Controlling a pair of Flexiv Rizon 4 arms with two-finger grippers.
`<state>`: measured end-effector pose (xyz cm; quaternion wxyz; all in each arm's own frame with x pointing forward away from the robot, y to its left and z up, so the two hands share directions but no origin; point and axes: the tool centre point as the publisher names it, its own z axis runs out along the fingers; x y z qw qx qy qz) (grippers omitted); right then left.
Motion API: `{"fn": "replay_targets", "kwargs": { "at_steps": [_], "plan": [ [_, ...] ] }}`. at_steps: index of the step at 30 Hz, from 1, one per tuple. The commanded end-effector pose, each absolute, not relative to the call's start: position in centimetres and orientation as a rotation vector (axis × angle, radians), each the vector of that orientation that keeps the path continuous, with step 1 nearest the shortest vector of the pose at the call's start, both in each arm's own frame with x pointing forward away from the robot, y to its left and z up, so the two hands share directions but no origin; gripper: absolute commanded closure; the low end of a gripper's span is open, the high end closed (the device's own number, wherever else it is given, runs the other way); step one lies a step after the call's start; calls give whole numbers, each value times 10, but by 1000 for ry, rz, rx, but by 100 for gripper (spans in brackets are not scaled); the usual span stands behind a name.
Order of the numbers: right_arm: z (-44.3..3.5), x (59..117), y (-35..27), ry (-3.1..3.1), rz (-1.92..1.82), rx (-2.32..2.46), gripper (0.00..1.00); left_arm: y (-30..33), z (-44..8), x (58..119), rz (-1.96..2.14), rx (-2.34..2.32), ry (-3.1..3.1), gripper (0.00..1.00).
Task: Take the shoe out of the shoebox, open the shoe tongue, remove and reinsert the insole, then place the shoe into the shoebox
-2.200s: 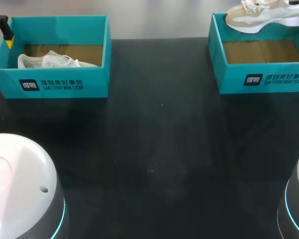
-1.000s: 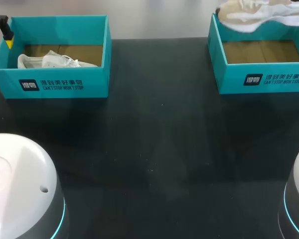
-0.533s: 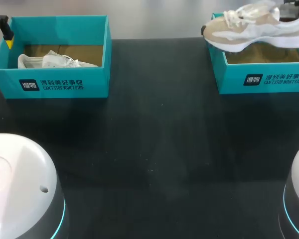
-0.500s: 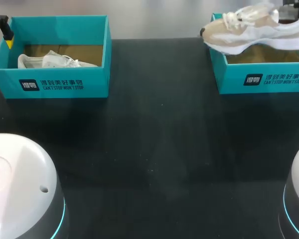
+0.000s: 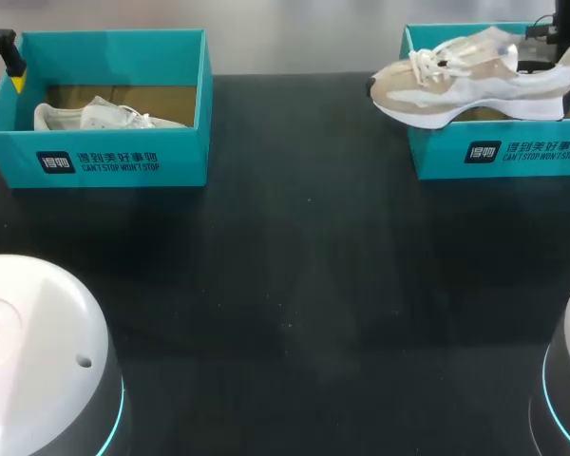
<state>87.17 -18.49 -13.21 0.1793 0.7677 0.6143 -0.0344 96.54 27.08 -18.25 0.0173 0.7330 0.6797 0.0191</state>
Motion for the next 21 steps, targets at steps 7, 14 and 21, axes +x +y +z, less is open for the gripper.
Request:
{"fn": "replay_targets", "kwargs": {
  "at_steps": [7,14,21],
  "plan": [
    [-135,864,-176,1724,-91,2187,100,271,-182,965,61,2279,2112,0],
    [-146,831,-136,1712,-126,2161,100,271,-182,965,61,2279,2112,0],
    [-169,799,-100,1754,-135,2135,100,271,-182,965,61,2279,2112,0]
  ]
}}
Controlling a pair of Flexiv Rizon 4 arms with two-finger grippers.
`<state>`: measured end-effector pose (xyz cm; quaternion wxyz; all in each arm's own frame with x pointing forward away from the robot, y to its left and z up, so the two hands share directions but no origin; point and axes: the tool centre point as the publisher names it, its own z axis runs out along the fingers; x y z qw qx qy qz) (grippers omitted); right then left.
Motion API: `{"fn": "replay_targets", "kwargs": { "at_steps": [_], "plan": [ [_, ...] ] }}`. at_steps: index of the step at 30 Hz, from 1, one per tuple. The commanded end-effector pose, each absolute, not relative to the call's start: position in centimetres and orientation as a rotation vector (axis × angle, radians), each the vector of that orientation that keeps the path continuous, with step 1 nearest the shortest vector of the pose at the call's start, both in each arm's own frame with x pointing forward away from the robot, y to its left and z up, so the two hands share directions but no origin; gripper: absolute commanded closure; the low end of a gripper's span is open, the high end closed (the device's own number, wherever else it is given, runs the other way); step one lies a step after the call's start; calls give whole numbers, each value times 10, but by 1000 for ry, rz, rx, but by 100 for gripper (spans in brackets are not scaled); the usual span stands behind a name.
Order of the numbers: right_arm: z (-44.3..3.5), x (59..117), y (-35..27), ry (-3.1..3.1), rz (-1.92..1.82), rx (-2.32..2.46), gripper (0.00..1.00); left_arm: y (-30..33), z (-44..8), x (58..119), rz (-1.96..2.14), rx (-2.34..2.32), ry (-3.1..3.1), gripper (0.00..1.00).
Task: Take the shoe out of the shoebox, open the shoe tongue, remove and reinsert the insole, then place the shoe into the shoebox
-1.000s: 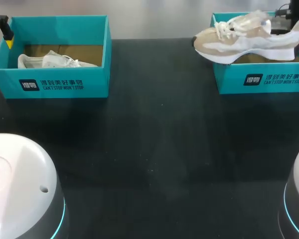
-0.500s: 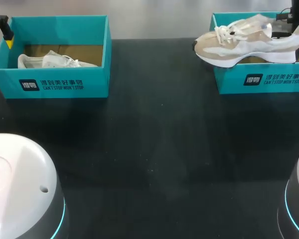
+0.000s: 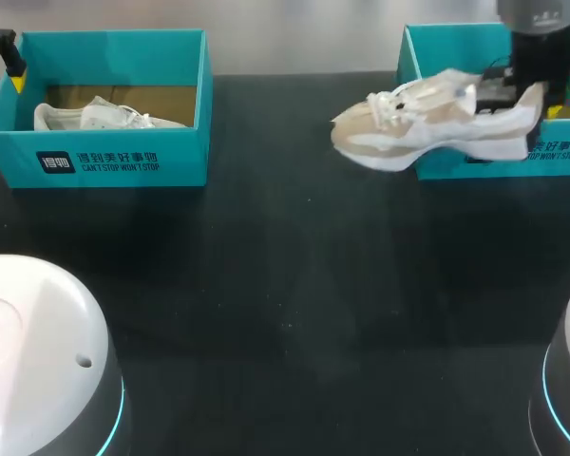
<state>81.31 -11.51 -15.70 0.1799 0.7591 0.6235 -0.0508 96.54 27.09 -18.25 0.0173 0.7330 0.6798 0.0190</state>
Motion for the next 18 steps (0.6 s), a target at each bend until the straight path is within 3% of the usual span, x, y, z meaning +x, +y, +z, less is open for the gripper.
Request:
{"fn": "replay_targets", "kwargs": {
  "at_steps": [1,18],
  "plan": [
    [-174,794,-95,1766,-139,2141,100,271,-182,965,61,2279,2112,0],
    [-205,756,-43,1851,-171,2175,100,271,-182,965,61,2279,2112,0]
  ]
}}
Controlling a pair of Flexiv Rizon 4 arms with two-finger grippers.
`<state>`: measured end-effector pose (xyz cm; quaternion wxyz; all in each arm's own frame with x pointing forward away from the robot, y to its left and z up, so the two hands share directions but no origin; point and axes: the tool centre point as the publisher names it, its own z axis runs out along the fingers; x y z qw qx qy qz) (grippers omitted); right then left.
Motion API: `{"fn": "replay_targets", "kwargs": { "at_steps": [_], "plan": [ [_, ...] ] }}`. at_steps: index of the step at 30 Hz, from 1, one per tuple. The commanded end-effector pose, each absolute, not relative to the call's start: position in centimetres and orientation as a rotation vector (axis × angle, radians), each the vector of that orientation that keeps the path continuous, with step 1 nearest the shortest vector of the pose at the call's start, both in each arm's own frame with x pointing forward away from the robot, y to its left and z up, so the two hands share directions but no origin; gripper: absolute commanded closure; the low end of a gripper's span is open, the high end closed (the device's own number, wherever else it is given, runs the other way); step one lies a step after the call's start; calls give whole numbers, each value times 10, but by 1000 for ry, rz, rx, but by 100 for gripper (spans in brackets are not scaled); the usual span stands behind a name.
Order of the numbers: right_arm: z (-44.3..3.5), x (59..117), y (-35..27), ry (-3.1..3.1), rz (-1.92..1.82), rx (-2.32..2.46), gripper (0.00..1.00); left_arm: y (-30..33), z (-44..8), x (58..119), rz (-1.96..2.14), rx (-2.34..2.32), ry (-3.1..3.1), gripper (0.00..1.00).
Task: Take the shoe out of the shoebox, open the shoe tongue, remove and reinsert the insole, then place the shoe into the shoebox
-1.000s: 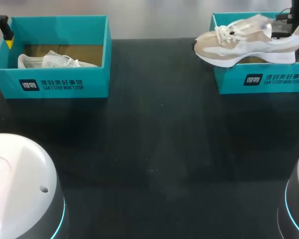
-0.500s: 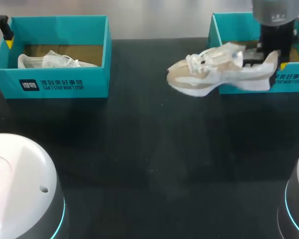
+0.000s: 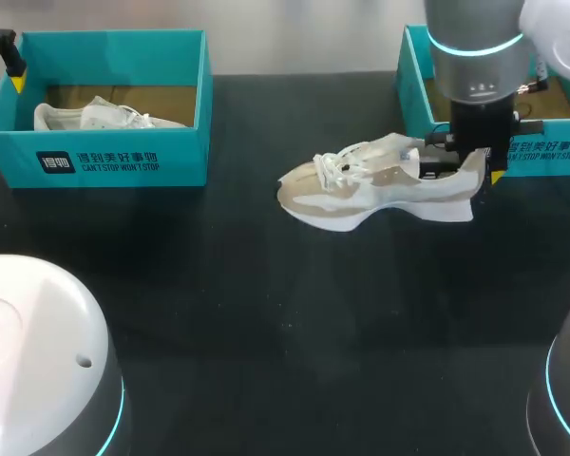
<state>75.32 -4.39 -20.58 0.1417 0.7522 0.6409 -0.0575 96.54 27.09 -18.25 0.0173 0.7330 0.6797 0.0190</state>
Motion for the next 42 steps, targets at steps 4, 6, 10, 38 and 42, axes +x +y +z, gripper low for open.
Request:
{"fn": "replay_targets", "kwargs": {
  "at_steps": [4,6,10,38,42],
  "plan": [
    [-205,756,-43,1851,-171,2175,100,271,-182,965,61,2279,2112,0],
    [-205,756,-43,1851,-171,2175,100,271,-182,965,61,2279,2112,0],
    [-207,753,-34,1866,-196,2132,100,271,-182,965,61,2279,2112,0],
    [-277,673,90,1782,-189,1997,100,271,-182,965,61,2279,2112,0],
    [-290,674,90,1788,-191,2025,100,271,-182,965,61,2279,2112,0]
  ]
}}
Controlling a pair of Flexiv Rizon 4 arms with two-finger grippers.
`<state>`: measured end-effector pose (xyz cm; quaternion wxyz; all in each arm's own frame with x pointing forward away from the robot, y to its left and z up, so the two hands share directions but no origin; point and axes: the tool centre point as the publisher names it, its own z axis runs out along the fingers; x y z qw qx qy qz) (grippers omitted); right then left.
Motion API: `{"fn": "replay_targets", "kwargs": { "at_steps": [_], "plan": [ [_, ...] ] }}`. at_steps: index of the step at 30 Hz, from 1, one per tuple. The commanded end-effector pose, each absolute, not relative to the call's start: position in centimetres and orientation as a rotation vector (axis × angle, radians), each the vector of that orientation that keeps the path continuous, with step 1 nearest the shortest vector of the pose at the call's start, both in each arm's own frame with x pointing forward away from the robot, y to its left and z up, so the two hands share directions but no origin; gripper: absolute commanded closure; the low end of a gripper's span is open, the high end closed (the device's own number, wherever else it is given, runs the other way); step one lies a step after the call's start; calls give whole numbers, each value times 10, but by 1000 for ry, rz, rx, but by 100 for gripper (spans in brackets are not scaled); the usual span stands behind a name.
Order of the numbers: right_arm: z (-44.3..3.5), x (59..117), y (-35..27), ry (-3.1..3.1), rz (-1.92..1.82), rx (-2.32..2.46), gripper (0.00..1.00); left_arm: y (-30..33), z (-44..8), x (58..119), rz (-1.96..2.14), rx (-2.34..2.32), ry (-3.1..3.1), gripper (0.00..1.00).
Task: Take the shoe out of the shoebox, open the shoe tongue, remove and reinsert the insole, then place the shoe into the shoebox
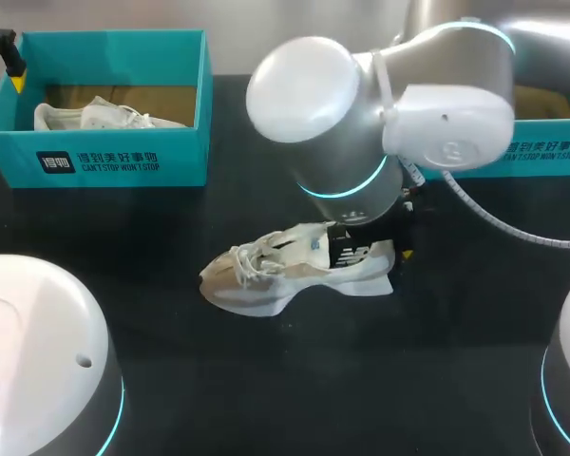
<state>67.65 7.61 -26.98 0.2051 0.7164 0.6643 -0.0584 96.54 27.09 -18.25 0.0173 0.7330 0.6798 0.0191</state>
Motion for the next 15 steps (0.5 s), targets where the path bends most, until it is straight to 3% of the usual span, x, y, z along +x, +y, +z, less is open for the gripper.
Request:
{"fn": "replay_targets", "kwargs": {
  "at_steps": [1,15],
  "plan": [
    [-292,672,91,1790,-189,2031,100,271,-182,965,61,2279,2112,0],
    [-335,655,100,1801,-180,2088,100,271,-182,965,61,2279,2112,0]
  ]
}}
